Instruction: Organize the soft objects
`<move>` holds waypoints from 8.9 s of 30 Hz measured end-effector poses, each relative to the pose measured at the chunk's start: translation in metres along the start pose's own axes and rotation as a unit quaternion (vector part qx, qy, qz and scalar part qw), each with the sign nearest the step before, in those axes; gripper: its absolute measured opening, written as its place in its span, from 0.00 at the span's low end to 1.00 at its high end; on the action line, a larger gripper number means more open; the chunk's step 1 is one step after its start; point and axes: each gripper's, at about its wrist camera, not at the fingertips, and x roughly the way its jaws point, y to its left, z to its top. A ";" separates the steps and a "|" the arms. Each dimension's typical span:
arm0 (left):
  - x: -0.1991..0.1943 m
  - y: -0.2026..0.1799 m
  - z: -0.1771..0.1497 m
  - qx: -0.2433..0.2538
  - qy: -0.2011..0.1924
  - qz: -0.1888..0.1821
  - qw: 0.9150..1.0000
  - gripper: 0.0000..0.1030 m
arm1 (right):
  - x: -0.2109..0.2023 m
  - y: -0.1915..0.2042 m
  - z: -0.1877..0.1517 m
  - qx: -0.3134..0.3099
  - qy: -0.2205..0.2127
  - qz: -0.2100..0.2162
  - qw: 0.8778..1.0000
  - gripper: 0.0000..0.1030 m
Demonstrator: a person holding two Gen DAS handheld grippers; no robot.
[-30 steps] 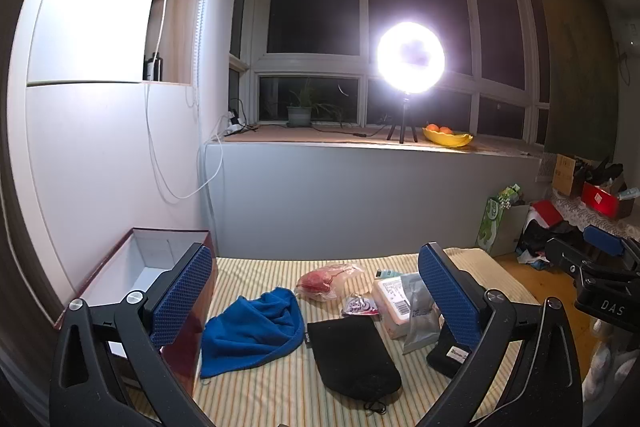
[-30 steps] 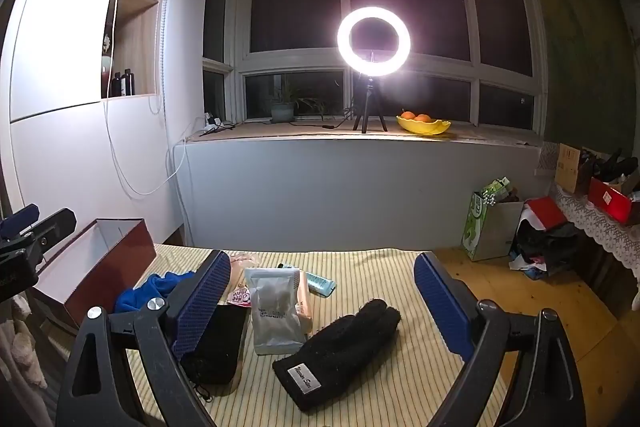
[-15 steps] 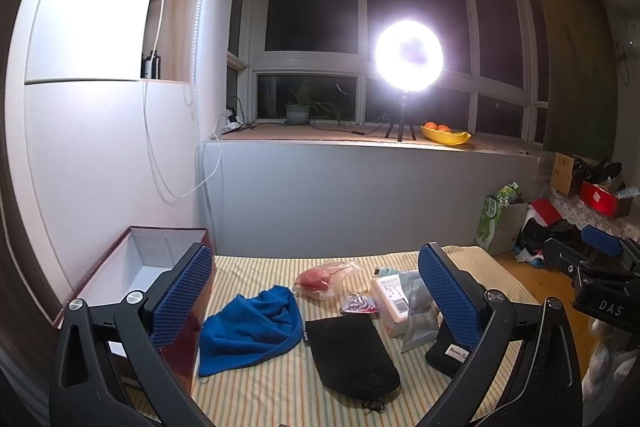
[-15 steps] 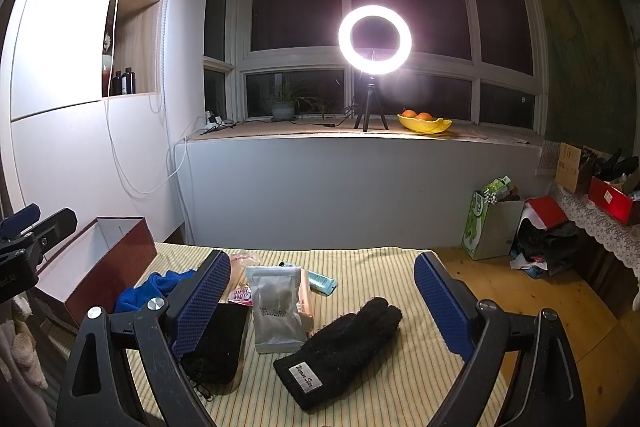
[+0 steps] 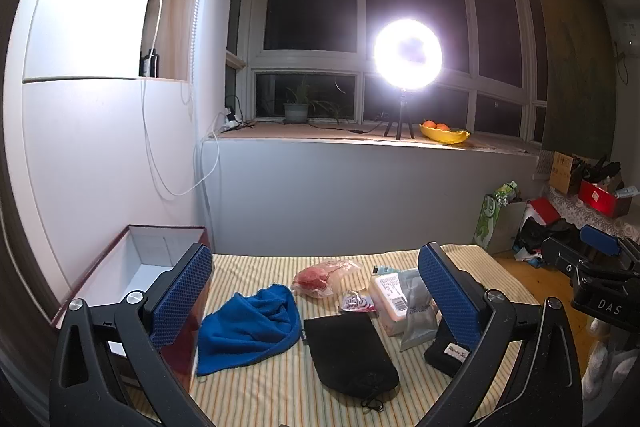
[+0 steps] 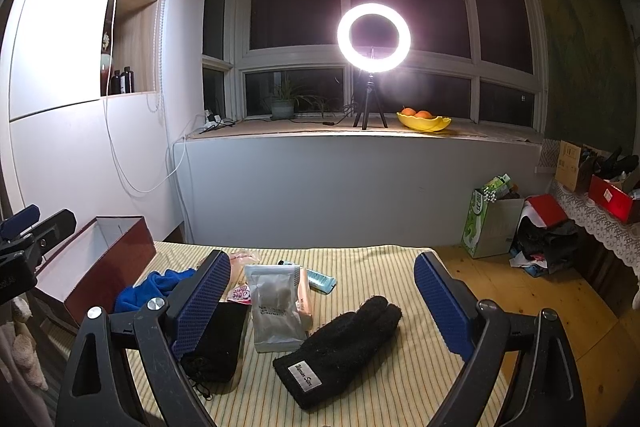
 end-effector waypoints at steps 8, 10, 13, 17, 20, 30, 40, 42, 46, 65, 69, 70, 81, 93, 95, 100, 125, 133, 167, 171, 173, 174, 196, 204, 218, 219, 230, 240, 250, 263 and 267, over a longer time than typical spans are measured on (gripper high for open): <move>0.002 0.001 -0.002 -0.001 0.005 0.000 1.000 1.00 | 0.003 0.002 -0.007 -0.001 0.005 0.000 1.000 0.88; 0.003 0.002 -0.003 -0.002 0.008 0.000 1.000 1.00 | 0.004 0.002 -0.008 -0.001 0.007 0.000 1.000 0.88; 0.005 0.005 -0.008 -0.003 0.014 0.003 1.000 1.00 | 0.005 0.001 -0.009 -0.006 0.014 -0.002 1.000 0.88; 0.009 0.014 -0.015 -0.011 0.031 0.009 0.999 1.00 | 0.008 -0.005 -0.010 0.000 0.026 0.006 1.000 0.88; 0.010 0.023 -0.021 -0.015 0.042 0.017 0.999 1.00 | 0.013 -0.018 -0.015 0.029 0.033 0.031 0.999 0.88; 0.025 0.039 -0.043 -0.035 0.102 0.001 0.994 1.00 | 0.036 -0.041 -0.033 0.087 0.091 0.114 0.985 0.88; 0.063 0.034 -0.073 -0.076 0.186 -0.064 0.978 0.98 | 0.074 -0.023 -0.048 0.110 0.179 0.190 0.959 0.88; 0.072 0.033 -0.082 -0.090 0.208 -0.079 0.971 0.98 | 0.085 -0.017 -0.052 0.118 0.204 0.209 0.949 0.88; 0.086 0.031 -0.097 -0.102 0.238 -0.095 0.961 0.93 | 0.104 -0.002 -0.063 0.122 0.241 0.231 0.935 0.74; 0.145 0.027 -0.132 -0.109 0.306 -0.132 0.937 0.71 | 0.185 0.045 -0.116 0.181 0.366 0.244 0.880 0.40; 0.156 0.033 -0.137 -0.127 0.318 -0.141 0.929 0.68 | 0.195 0.049 -0.117 0.181 0.370 0.238 0.880 0.39; 0.158 0.034 -0.139 -0.130 0.320 -0.143 0.927 0.66 | 0.196 0.049 -0.118 0.180 0.372 0.236 0.879 0.39; 0.165 0.028 -0.147 -0.136 0.336 -0.177 0.915 0.41 | 0.204 0.057 -0.130 0.177 0.386 0.241 0.873 0.27; 0.136 0.018 -0.130 -0.118 0.302 -0.186 0.927 0.41 | 0.175 0.054 -0.118 0.175 0.359 0.259 0.880 0.23; 0.128 0.018 -0.123 -0.113 0.290 -0.185 0.932 0.41 | 0.167 0.056 -0.112 0.168 0.349 0.262 0.884 0.23; 0.114 0.028 -0.105 -0.111 0.264 -0.183 0.941 0.41 | 0.153 0.064 -0.093 0.157 0.329 0.276 0.889 0.23; 0.065 0.194 -0.035 -0.105 0.168 -0.008 0.980 0.41 | 0.158 0.276 -0.011 0.031 0.282 0.400 0.871 0.23; 0.074 0.228 -0.037 -0.104 0.185 0.036 0.977 0.42 | 0.184 0.330 -0.015 0.014 0.303 0.412 0.860 0.23; 0.046 0.153 -0.036 -0.119 0.167 -0.006 0.979 0.55 | 0.227 0.220 0.005 0.014 0.261 0.354 0.898 0.61; 0.054 0.120 -0.047 -0.122 0.185 -0.040 0.974 0.58 | 0.244 0.216 -0.003 0.007 0.293 0.354 0.888 0.61; 0.064 0.106 -0.055 -0.123 0.198 -0.046 0.971 0.58 | 0.254 0.219 -0.011 0.005 0.316 0.357 0.879 0.61; 0.070 0.100 -0.060 -0.125 0.207 -0.050 0.969 0.59 | 0.259 0.221 -0.015 0.003 0.329 0.357 0.875 0.61; 0.186 0.097 -0.111 -0.160 0.283 -0.001 0.946 0.66 | 0.340 0.254 -0.080 -0.022 0.442 0.298 0.846 0.61; 0.197 0.104 -0.108 -0.175 0.280 -0.032 0.943 0.47 | 0.336 0.245 -0.085 -0.005 0.464 0.321 0.826 0.31; 0.177 0.095 -0.088 -0.182 0.251 -0.067 0.948 0.20 | 0.281 0.236 -0.071 0.002 0.440 0.350 0.827 0.19; 0.173 0.093 -0.085 -0.181 0.247 -0.069 0.950 0.20 | 0.275 0.234 -0.067 0.001 0.433 0.351 0.830 0.19; 0.101 0.077 -0.030 -0.147 0.170 -0.087 0.971 0.20 | 0.205 0.212 -0.003 -0.010 0.348 0.377 0.858 0.19; 0.066 0.123 0.017 -0.122 0.116 -0.050 0.984 0.20 | 0.173 0.261 0.050 -0.036 0.276 0.428 0.860 0.19; 0.085 0.181 0.026 -0.106 0.148 -0.001 0.983 0.20 | 0.204 0.336 0.052 -0.035 0.279 0.459 0.843 0.19; 0.131 0.212 0.007 -0.094 0.201 0.036 0.974 0.20 | 0.254 0.382 0.028 -0.022 0.314 0.458 0.831 0.19; 0.134 0.213 0.002 -0.086 0.209 0.058 0.972 0.20 | 0.260 0.383 0.025 -0.018 0.319 0.454 0.832 0.19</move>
